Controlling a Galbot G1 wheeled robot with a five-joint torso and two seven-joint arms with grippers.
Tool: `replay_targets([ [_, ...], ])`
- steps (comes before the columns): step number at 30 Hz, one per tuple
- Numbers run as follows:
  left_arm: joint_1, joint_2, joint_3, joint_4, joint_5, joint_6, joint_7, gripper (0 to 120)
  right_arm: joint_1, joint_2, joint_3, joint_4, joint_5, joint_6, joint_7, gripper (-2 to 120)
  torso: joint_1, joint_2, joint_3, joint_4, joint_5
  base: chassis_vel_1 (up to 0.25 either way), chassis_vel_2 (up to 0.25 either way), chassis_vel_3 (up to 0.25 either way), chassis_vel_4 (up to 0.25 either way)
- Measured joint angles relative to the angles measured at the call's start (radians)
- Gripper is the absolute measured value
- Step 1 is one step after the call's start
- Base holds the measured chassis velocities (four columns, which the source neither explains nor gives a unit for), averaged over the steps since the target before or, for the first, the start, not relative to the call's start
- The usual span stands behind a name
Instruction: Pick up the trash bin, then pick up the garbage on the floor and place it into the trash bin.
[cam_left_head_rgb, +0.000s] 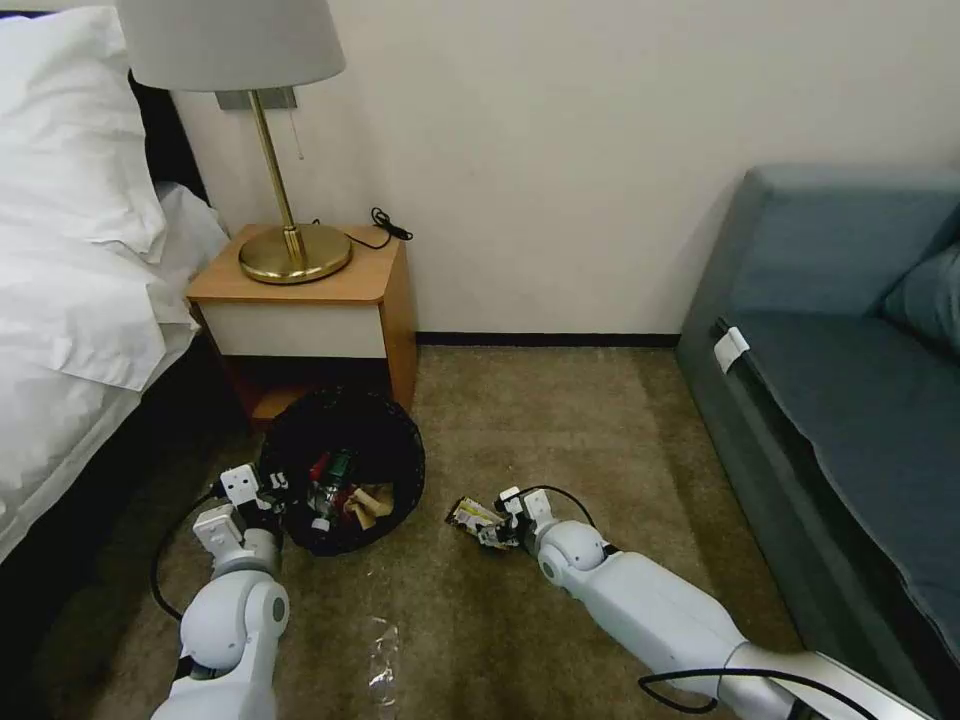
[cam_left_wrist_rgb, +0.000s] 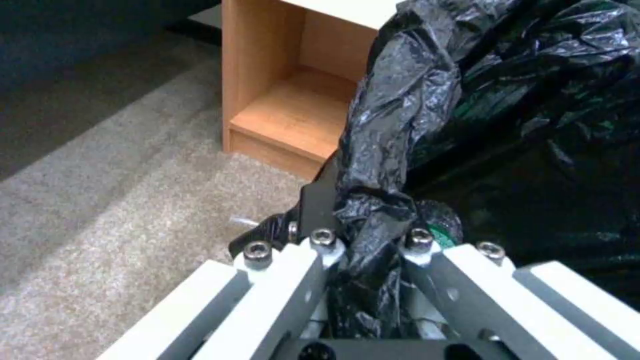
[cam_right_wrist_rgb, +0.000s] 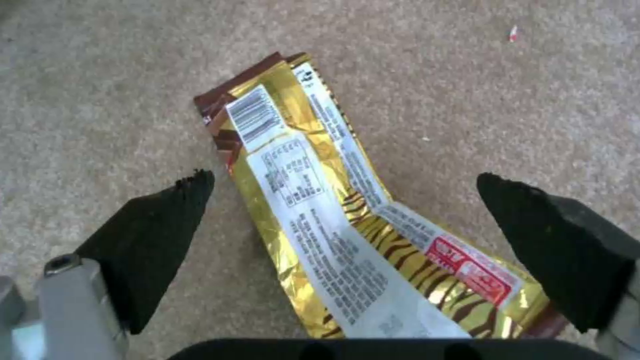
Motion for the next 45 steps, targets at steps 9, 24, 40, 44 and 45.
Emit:
replay_targets([
  [9,0.004,0.000,-0.006,-0.004,0.001,-0.003,0.002,3,-0.003,0.019,-0.010,-0.058,-0.051,0.052,-0.025,100,0.000,0.000,0.000,0.0000,-0.0001,0.000,0.000,0.000,0.000],
  [24,0.008,-0.004,-0.012,-0.014,0.000,-0.002,0.002,3,-0.002,0.049,-0.004,-0.148,-0.105,0.146,-0.053,100,0.000,0.000,0.000,0.0000,0.0000,0.000,0.000,0.000,0.000],
  [40,0.021,-0.004,-0.022,-0.026,0.000,-0.001,0.002,3,0.006,0.081,0.008,-0.245,-0.137,0.199,-0.059,100,0.000,0.000,0.000,0.0001,0.0000,0.000,0.000,0.000,0.000],
  [44,0.022,-0.004,-0.023,-0.031,0.000,-0.001,0.002,3,0.006,0.085,0.014,-0.256,-0.141,0.206,-0.063,99,0.000,0.000,0.000,0.0000,0.0000,0.000,0.000,0.000,0.000],
  [45,0.022,-0.004,-0.023,-0.031,0.000,-0.001,0.002,3,0.006,0.085,0.014,-0.256,-0.141,0.206,-0.063,99,0.000,0.000,0.000,0.0000,0.0000,0.000,0.000,0.000,0.000],
])
